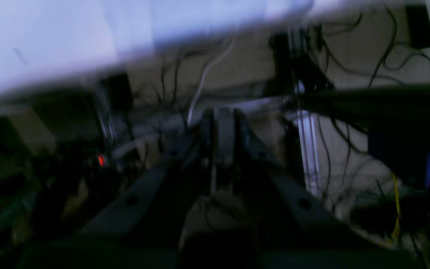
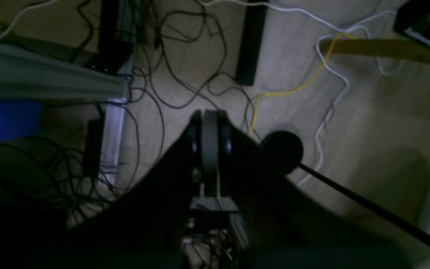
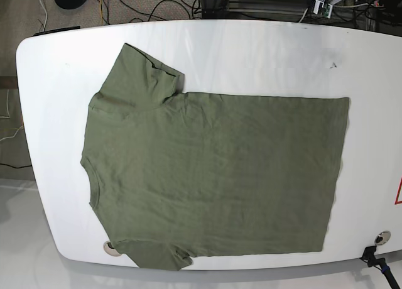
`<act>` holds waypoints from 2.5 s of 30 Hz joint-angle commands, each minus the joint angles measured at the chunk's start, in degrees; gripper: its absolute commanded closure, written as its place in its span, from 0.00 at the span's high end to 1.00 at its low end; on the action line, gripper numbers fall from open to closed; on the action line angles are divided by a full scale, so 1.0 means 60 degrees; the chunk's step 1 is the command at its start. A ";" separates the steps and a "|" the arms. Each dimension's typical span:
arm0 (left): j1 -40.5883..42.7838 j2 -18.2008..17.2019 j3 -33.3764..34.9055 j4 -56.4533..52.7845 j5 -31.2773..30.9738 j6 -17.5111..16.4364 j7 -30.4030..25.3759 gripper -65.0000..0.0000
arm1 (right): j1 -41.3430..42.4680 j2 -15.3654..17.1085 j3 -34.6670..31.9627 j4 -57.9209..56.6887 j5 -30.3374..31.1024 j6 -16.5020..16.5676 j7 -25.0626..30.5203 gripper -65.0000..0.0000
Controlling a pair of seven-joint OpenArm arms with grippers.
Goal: Fold the T-shirt properly
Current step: 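Move both grippers down toward the shoulder edge of the green T-shirt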
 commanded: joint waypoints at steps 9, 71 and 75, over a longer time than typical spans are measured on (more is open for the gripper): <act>-0.0119 -0.0655 -0.0106 0.1233 0.0080 -0.0212 -0.0005 0.00 | 0.0208 0.0084 0.0148 0.1697 -0.0613 0.0327 -0.0330 0.00; -0.1329 -0.1206 -0.0815 0.1454 0.0408 -0.0566 0.0540 0.07 | -0.0241 -0.1364 0.0540 0.3130 -0.2068 0.1321 -0.1783 0.00; -0.1329 -0.1206 -0.0815 0.1454 0.0408 -0.0566 0.0540 0.07 | -0.0725 -0.1525 0.0510 0.3130 -0.2068 0.1321 -0.1768 0.00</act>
